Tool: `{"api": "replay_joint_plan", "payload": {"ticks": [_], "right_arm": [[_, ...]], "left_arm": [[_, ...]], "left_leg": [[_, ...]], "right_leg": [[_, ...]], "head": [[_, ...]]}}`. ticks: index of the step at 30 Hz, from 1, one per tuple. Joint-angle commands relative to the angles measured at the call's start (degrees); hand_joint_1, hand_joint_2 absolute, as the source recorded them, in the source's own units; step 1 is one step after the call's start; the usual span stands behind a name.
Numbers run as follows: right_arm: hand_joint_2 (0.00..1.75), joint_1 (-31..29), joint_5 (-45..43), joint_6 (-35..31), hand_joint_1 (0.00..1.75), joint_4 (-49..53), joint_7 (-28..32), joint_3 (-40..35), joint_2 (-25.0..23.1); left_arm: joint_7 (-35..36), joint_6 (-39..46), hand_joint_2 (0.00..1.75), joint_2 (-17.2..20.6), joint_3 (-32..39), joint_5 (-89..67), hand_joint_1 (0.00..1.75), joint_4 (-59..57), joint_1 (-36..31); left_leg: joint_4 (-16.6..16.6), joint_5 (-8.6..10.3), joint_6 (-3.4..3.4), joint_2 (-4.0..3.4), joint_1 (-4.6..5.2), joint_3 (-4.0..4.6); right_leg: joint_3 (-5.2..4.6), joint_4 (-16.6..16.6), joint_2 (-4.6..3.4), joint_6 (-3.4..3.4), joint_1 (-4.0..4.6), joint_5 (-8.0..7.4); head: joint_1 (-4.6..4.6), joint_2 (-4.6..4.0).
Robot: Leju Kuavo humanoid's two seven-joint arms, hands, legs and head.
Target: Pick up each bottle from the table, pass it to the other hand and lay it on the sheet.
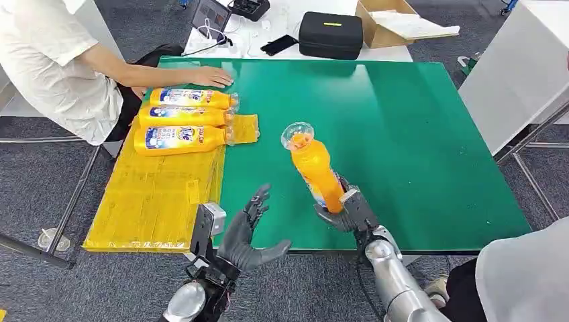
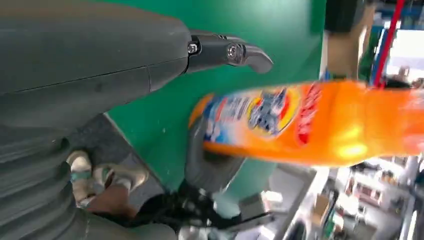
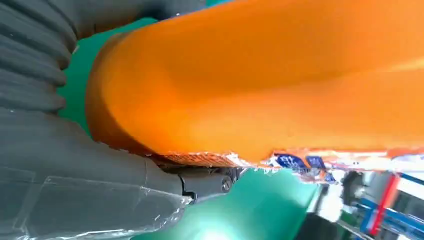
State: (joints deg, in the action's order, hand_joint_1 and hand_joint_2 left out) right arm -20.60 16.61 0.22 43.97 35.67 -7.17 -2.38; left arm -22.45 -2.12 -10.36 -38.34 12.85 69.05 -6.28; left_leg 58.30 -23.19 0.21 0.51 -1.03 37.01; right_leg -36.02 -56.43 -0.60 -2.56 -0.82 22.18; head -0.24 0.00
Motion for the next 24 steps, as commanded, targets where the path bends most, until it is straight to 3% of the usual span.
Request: {"api": "replay_joint_plan", "payload": {"ticks": [1,11,15,17,18,24], "right_arm": [[1.75,1.3,-1.1,0.2,1.75,5.6,0.0,-0.8,-1.6],[1.75,2.0,-0.9,-1.6,1.75,6.0,0.3,-4.5,-2.5],[1.75,1.4,3.7,-4.0,1.75,3.4,-1.2,-10.0,-2.4],[1.75,1.3,5.9,-6.5,1.75,2.6,-0.9,-12.1,-3.0],[1.75,1.4,6.0,-6.7,1.75,2.6,-1.0,-12.2,-3.3],[1.75,1.3,6.0,-6.8,1.75,2.6,-1.0,-12.3,-3.1]], "left_arm": [[-0.2,-0.7,1.75,2.5,-3.5,0.3,0.00,-4.1,-2.4],[-2.7,0.1,1.75,1.1,-3.0,0.4,0.00,-4.7,-2.9],[-5.1,4.7,1.75,0.0,-2.3,-1.4,0.00,-3.4,-3.7],[-5.7,8.5,1.75,-0.8,-1.9,-2.8,0.00,-3.2,-4.3],[-5.6,8.6,1.75,-0.9,-1.9,-2.8,0.00,-3.2,-4.5],[-5.6,8.6,1.75,-0.8,-2.0,-2.8,0.00,-3.3,-4.4]], "left_leg": [[0.0,-0.04,0.01,-0.02,0.01,-0.12],[0.0,-0.08,0.02,-0.03,0.01,-0.15],[0.0,-0.16,0.05,-0.07,0.01,-0.31],[0.0,-0.03,0.01,-0.03,-0.01,0.02],[0.0,-0.17,0.05,-0.11,0.01,-0.29],[0.0,-0.07,0.03,-0.03,0.00,-0.10]], "right_leg": [[0.11,0.0,0.04,0.08,0.02,0.05],[0.13,0.0,0.05,0.11,0.02,0.10],[0.28,0.0,0.06,0.14,0.04,0.17],[-0.03,0.0,0.01,0.05,0.03,0.03],[0.26,0.0,0.01,0.13,0.04,0.16],[0.10,0.0,0.04,0.08,0.03,0.08]], "head": [[0.00,0.00],[-0.02,0.00],[-0.02,0.00],[-0.02,0.02],[0.02,0.00],[0.00,0.00]]}}
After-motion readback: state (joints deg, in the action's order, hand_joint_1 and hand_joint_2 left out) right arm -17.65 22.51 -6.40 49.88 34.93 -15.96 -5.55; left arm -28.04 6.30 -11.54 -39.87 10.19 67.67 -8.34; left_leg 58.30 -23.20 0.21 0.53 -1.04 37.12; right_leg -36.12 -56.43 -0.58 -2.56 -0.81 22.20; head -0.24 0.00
